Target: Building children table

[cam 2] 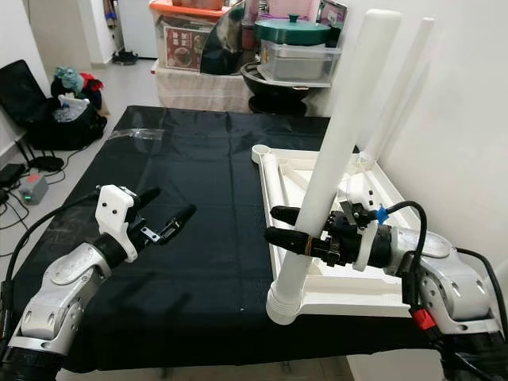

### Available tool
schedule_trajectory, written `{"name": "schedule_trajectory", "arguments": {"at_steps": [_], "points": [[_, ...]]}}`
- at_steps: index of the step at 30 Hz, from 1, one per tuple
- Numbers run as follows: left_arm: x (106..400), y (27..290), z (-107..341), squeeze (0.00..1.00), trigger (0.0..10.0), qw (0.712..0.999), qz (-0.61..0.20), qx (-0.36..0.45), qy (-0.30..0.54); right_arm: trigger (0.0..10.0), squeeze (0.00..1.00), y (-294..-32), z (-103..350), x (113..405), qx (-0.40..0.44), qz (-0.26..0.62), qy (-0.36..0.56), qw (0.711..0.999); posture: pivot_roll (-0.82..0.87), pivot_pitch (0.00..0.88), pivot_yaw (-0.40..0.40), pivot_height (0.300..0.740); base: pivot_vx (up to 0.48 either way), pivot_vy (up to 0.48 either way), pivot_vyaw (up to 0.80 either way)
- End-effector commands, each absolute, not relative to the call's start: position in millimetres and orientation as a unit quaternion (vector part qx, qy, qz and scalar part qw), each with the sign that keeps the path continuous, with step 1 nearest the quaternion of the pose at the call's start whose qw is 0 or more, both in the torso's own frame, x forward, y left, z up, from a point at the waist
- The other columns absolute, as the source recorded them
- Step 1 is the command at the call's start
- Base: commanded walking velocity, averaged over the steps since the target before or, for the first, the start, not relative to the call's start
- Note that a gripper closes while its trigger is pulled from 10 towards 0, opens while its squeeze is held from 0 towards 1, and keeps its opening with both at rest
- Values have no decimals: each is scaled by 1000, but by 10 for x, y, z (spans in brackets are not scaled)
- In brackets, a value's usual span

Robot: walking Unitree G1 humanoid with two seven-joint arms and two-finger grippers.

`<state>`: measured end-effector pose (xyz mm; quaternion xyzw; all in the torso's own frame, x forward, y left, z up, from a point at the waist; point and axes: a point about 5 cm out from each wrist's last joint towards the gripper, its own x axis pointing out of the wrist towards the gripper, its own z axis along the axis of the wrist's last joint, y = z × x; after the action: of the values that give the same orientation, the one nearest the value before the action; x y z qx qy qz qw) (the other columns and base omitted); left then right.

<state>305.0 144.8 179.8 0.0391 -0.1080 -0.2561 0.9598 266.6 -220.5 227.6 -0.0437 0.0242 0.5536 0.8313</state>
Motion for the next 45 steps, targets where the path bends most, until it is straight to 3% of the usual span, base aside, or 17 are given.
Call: {"name": "schedule_trajectory", "arguments": {"at_steps": [1, 14, 22, 45], "points": [[3059, 1452, 1818, 0, 10000, 958, -260, 45, -110, 10000, 0, -2224, 2148, 2646, -41, 553, 59, 830, 47, 0, -85, 740, 0, 0, 0], [3053, 1432, 1839, 0, 10000, 957, -264, 45, -114, 10000, 0, -2187, 1945, 2763, -27, 547, 81, 833, 65, 0, -96, 740, 0, 0, 0], [3046, 1448, 1840, 0, 10000, 958, -259, 47, -116, 10000, 0, -2288, 1840, 2889, -31, 515, 99, 851, 74, 0, -110, 740, 0, 0, 0], [3066, 1425, 1843, 0, 10000, 955, -269, 47, -114, 10000, 0, -2401, 1716, 2685, -28, 531, 131, 837, 52, 0, -87, 740, 0, 0, 0]]}}
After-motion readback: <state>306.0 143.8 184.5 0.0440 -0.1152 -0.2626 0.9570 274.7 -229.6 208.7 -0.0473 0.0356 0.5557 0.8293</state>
